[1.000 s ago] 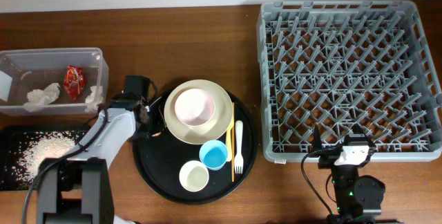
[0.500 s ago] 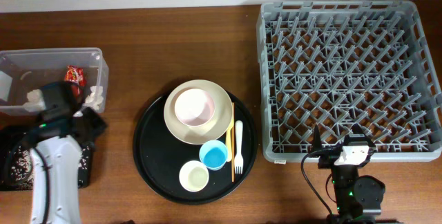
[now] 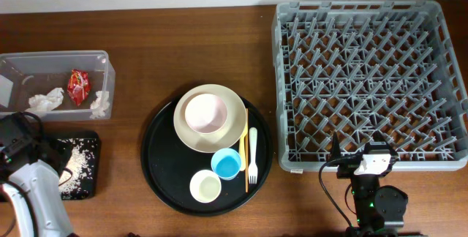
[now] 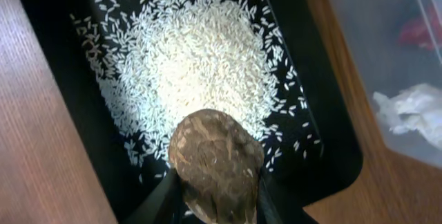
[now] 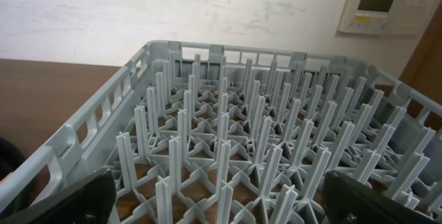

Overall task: Sort waste into correct bins and load items into the dishwasher rack
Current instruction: 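Carry the cookie left and drop it onto the black tray, then reach left gripper toward the cream and blue cups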

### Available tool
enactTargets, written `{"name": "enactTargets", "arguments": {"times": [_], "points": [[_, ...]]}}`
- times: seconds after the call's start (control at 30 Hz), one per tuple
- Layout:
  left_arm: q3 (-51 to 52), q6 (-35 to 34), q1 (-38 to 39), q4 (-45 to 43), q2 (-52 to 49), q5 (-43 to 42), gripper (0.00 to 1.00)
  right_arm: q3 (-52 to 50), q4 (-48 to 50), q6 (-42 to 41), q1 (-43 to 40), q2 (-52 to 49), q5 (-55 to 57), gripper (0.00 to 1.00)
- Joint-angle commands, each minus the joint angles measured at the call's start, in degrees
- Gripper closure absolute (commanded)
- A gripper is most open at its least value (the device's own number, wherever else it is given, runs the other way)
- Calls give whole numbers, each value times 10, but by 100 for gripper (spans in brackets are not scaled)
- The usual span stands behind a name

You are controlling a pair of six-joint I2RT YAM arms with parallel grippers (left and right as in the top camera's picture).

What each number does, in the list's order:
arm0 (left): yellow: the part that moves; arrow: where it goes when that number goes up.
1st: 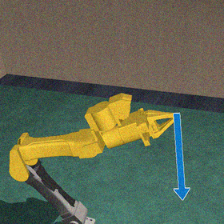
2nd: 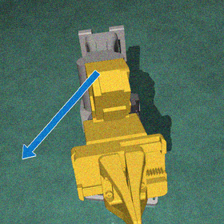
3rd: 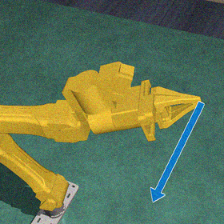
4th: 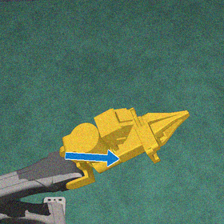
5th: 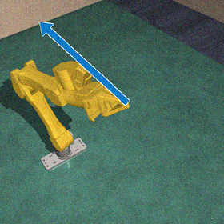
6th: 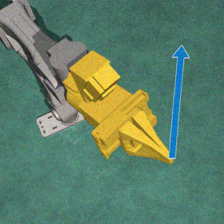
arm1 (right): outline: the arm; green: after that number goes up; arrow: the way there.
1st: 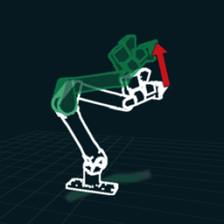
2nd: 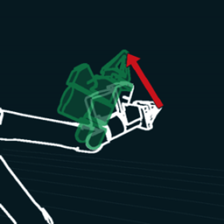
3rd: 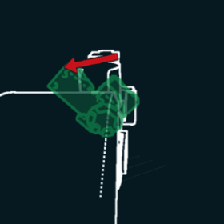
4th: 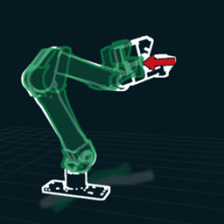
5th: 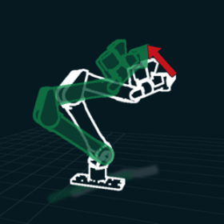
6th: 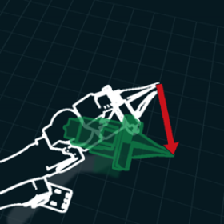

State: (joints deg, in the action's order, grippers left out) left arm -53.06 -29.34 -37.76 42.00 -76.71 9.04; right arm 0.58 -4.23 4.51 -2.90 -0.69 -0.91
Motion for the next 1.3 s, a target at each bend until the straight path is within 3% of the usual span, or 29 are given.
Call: {"name": "enactTargets", "arguments": {"times": [0.0,0.03,0.07,0.1,0.33,0.47,0.63,0.77,0.83,0.9,1.13,1.27], "points": [[17,-9,-3,-9,2,-6,77,-3,-3,-2,3,3,3,2],[20,-9,-3,-12,2,-6,77,-3,-3,-2,3,3,3,2],[25,-9,-3,-15,1,-6,68,-3,-3,-3,3,3,3,2],[27,-9,-3,-15,-1,-6,66,-3,-3,-2,3,3,3,2],[35,-9,-3,-46,-66,-2,64,-3,-3,-3,3,3,3,2],[33,7,-3,-50,-65,-28,1,-3,-3,-2,3,3,3,2],[24,7,-3,-46,-24,-74,1,-3,-3,-3,3,3,3,2],[23,7,-3,-48,69,-300,1,-3,-3,-2,3,3,3,2],[23,7,-1,-23,90,-360,1,-3,-3,-2,3,3,3,2],[23,10,17,14,94,-369,1,-3,-3,-2,3,3,3,2],[23,197,150,36,93,-366,1,-3,-3,-2,3,3,3,2],[24,206,232,24,93,-291,1,-3,-3,-2,3,3,3,2]]}}
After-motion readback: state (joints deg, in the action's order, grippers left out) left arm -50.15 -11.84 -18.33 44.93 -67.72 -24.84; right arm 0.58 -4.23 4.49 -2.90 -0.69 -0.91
